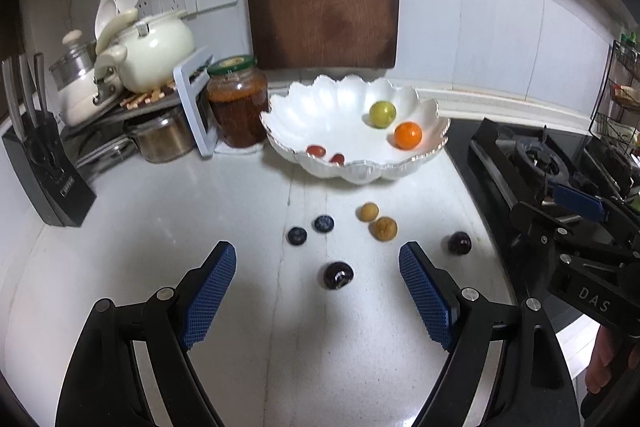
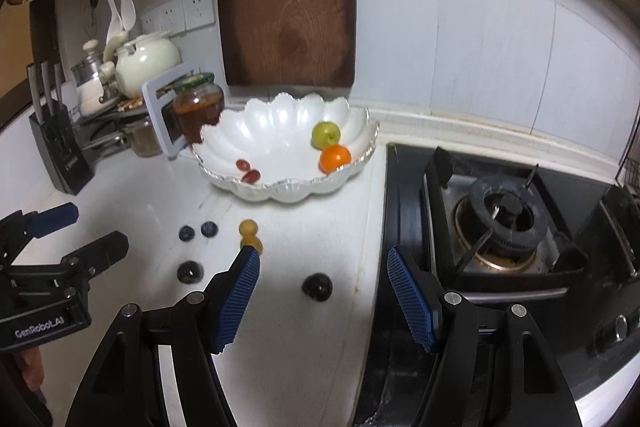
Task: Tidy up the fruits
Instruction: 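Move both open tools down toward the two dark plums on the counter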
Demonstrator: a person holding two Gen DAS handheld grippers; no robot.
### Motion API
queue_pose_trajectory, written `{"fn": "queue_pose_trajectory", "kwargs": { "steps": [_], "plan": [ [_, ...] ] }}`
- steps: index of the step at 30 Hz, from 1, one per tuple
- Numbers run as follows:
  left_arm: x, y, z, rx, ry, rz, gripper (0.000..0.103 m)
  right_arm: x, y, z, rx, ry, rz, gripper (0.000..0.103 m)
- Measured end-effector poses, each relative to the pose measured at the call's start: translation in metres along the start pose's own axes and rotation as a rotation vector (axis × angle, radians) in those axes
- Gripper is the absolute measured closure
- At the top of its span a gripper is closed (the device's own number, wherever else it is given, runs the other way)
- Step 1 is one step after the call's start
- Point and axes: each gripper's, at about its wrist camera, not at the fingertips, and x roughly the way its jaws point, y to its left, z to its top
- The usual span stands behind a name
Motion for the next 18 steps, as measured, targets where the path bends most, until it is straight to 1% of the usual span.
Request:
{"fn": "queue_pose_trajectory", "kwargs": {
  "steps": [4, 9, 11, 18],
  "plan": [
    [0.009, -0.001, -0.009, -0.001, 0.02, -0.003, 0.019, 0.01, 0.0, -0.008, -0.004, 0.031, 0.0, 0.035],
    [0.018, -0.004, -0.018, 0.012, 0.02, 0.001, 0.019, 0.022, 0.003, -0.017, -0.018, 0.064, 0.002, 0.035],
    [0.023, -0.004, -0.02, 0.014, 0.025, -0.01, 0.019, 0.027, 0.004, -0.02, -0.022, 0.077, 0.008, 0.035],
    [0.042, -0.004, -0.026, 0.001, 0.058, -0.024, 0.022, 0.044, 0.006, -0.027, -0.012, 0.099, 0.009, 0.036]
  ]
}}
